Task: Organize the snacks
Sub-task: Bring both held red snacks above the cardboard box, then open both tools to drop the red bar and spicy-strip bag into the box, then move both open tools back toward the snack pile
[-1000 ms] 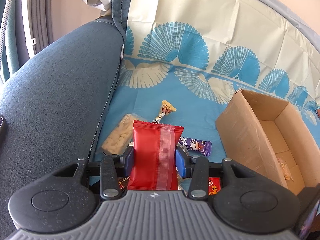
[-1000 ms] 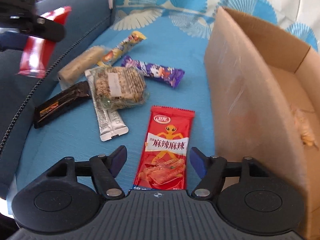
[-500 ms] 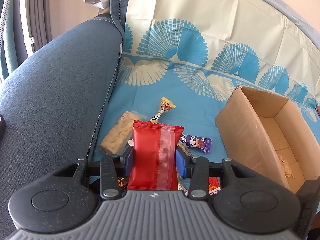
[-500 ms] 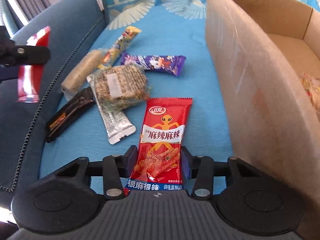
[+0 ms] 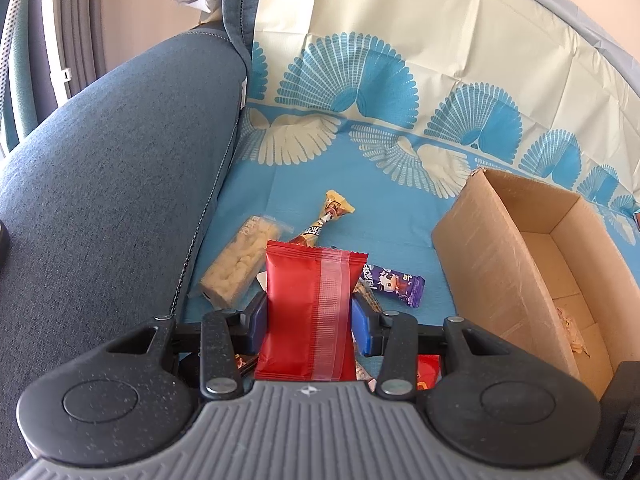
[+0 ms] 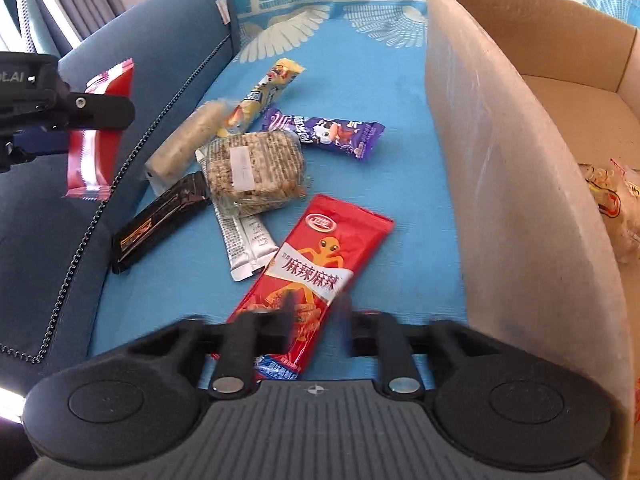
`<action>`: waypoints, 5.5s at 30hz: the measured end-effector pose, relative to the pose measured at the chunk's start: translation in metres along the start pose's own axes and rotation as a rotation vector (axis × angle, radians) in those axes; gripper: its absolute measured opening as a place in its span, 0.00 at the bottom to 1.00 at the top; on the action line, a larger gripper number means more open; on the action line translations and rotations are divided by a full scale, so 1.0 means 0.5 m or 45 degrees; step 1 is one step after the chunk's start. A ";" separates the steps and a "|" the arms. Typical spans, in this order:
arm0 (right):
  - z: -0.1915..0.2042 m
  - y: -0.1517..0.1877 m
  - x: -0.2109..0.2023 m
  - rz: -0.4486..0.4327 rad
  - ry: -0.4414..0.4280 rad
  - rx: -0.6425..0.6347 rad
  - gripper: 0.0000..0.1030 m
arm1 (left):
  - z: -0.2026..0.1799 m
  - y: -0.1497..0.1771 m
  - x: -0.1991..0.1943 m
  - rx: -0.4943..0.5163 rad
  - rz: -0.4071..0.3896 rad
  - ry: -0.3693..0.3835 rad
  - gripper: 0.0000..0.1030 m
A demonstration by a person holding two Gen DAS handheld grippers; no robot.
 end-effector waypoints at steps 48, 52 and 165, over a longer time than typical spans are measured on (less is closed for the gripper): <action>-0.213 -0.243 -0.371 -0.793 0.076 -0.094 0.44 | -0.057 -0.015 -0.011 -0.006 -0.084 0.044 0.46; -0.347 -0.213 -0.347 -0.729 0.202 0.020 0.44 | -0.113 -0.027 -0.017 0.026 -0.139 0.104 0.46; -0.580 -0.094 -0.369 -0.479 0.638 0.311 0.66 | -0.406 0.052 -0.051 0.396 -0.377 0.499 0.59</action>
Point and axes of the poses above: each gripper's, at about its wrist camera, not at the fingertips, and x roughly the way its jaws point, z to its left, y to its underside, the point moved 9 cm from there along x, roughly the way its jaws point, and after that the axes turned 6 degrees about -z, right-handed, at the moved point
